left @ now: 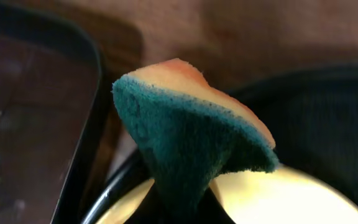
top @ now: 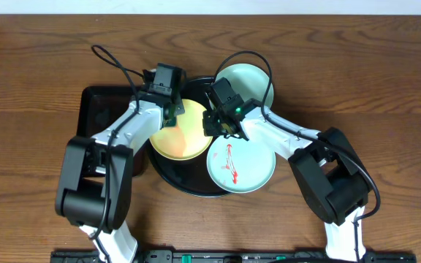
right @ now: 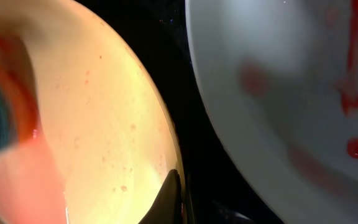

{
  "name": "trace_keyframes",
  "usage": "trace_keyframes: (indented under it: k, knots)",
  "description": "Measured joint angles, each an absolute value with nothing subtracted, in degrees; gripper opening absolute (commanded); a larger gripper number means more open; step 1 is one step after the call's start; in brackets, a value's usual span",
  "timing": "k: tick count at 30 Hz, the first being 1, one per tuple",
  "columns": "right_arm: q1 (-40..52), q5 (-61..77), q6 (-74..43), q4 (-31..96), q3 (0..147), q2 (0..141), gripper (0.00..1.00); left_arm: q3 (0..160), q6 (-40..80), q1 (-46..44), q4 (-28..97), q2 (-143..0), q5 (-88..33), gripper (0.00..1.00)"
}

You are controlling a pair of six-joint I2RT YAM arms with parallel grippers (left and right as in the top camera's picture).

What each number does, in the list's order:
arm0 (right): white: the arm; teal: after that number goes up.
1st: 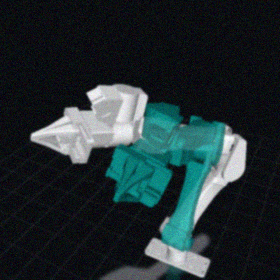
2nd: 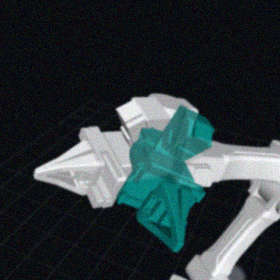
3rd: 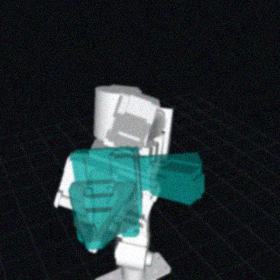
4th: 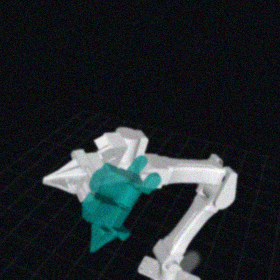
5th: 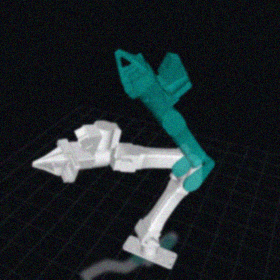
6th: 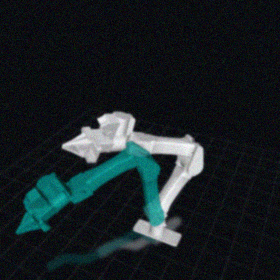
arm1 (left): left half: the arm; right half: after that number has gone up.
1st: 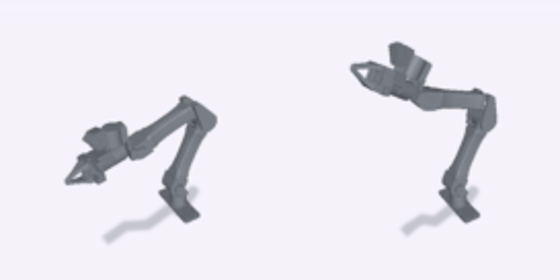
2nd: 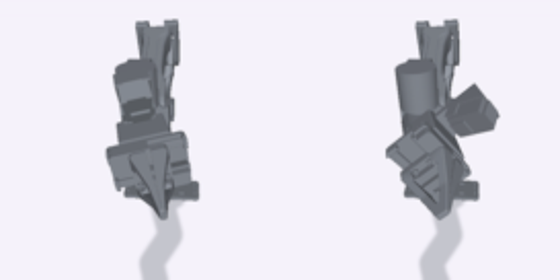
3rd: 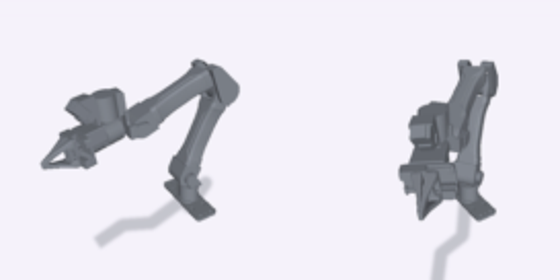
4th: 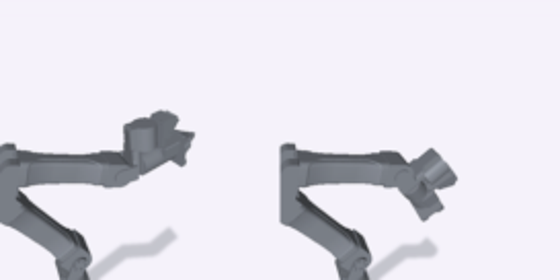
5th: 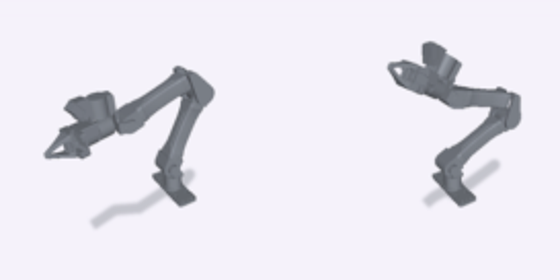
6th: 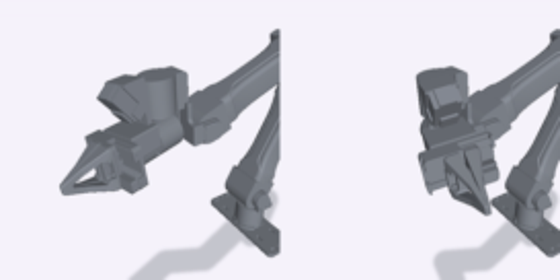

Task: Clean dirty plates on tray and stack at the side
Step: 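Scrub the yellow plate with the sponge in the left gripper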

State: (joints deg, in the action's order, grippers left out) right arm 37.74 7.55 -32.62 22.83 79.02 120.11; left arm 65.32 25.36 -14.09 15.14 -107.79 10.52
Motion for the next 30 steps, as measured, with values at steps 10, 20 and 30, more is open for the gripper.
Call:
trace_keyframes:
  k: [10, 20, 30]
  knots:
    - [37.7, 7.8, -32.6, 22.8, 79.0, 120.2, 0.01, 65.4, 23.2, -13.9, 12.5, -109.1, 6.7, 0.08]
    - [37.7, 7.7, -32.6, 23.0, 79.0, 120.2, 0.01, 66.2, 15.6, -12.2, 17.8, -108.6, -12.8, 0.08]
    - [37.7, 7.7, -32.6, 23.0, 79.0, 120.2, 0.01, 65.3, 17.1, -13.4, 11.7, -108.7, -7.5, 0.08]
